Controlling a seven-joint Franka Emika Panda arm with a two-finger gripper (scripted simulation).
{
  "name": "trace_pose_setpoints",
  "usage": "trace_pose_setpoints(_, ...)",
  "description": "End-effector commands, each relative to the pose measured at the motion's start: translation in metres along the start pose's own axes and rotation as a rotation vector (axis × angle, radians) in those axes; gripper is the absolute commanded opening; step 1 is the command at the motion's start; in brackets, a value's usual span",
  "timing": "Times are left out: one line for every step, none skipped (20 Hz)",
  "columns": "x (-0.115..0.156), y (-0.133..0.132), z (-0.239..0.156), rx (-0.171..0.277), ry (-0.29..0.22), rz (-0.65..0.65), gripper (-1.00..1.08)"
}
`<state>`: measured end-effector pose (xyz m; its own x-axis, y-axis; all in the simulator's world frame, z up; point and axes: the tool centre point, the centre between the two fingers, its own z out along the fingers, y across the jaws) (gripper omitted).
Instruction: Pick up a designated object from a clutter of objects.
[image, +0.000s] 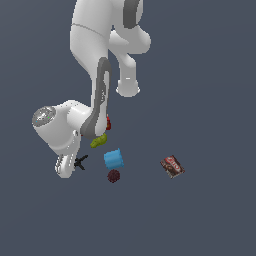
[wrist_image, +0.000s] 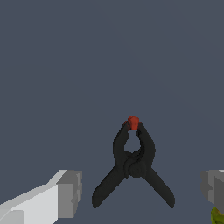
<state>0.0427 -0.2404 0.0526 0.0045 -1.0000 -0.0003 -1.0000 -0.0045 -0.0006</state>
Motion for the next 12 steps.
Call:
trace_pose_setpoints(0.0,0.001,0.012,-0.001,0.0,0.002,1.0)
trace_pose_setpoints(0.0,0.001,0.018,-0.001,0.0,0.003,1.0)
trace_pose_setpoints(0.0,0.001,0.023,-0.001,0.0,0.003,1.0)
trace_pose_setpoints(0.0,0.001,0.028,-0.001,0.0,0.003,1.0)
trace_pose_setpoints(0.0,0.001,0.032,-0.001,0.0,0.004,1.0)
trace_pose_setpoints(0.0,0.001,0.035,-0.001,0.0,0.004,1.0)
trace_pose_setpoints(0.0,0.001,0.037,-0.001,0.0,0.004,1.0)
trace_pose_setpoints(0.0,0.0,0.038,-0.001,0.0,0.004,1.0)
trace_pose_setpoints(0.0,0.0,0.039,-0.001,0.0,0.004,1.0)
trace_pose_setpoints(0.0,0.0,0.039,-0.001,0.0,0.004,1.0)
trace_pose_setpoints(0.0,0.0,0.039,-0.001,0.0,0.004,-1.0)
trace_pose_setpoints(0.0,0.0,0.039,-0.001,0.0,0.004,-1.0)
